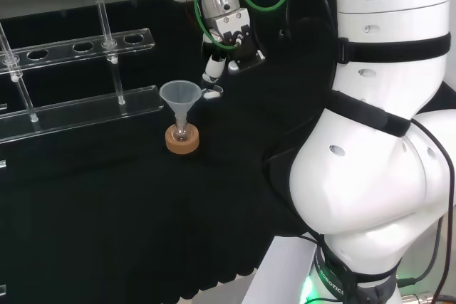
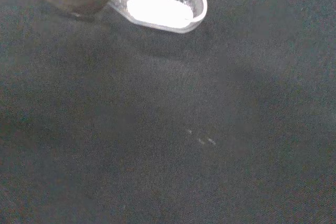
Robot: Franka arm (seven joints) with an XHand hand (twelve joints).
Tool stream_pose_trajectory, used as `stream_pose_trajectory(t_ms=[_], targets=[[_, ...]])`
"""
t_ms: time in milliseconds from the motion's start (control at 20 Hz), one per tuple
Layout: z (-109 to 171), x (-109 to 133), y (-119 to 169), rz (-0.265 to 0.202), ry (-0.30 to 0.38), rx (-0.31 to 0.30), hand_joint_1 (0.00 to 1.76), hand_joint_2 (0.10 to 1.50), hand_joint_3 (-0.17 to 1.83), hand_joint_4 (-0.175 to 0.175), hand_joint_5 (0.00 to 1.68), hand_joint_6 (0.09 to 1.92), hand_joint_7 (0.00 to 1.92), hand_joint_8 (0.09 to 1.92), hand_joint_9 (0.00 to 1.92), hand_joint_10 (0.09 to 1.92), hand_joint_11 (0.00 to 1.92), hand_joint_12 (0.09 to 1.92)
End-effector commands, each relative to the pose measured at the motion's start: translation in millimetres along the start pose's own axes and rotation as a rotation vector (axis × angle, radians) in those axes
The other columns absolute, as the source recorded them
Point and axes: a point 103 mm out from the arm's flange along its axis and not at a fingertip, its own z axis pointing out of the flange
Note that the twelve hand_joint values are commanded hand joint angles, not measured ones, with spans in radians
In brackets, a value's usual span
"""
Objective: Pick up the weighing funnel.
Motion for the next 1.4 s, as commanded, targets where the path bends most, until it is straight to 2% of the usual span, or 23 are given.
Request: stream_pose_trajectory(t_ms=[50, 700, 1000, 1400], targets=[[26.0, 2.2, 19.1, 0.018, -0.045, 0.035, 0.86, 0.70, 0.33, -0.016, 0.60, 0.11, 0.47, 0.66, 0.70, 0.53, 0.50, 1.28], [33.7, -7.2, 40.7, 0.034, -0.099, 0.037, 0.90, 0.64, 0.44, -0.009, 0.64, 0.20, 0.51, 0.65, 0.74, 0.50, 0.53, 1.27], [38.0, -6.2, 47.5, 0.020, -0.098, 0.035, 0.90, 0.60, 0.51, -0.004, 0.57, 0.45, 0.53, 0.64, 0.77, 0.47, 0.55, 1.27], [42.9, -5.2, 51.1, 0.005, -0.097, 0.048, 0.91, 0.60, 0.52, 0.001, 0.58, 0.54, 0.55, 0.64, 0.78, 0.47, 0.56, 1.26]])
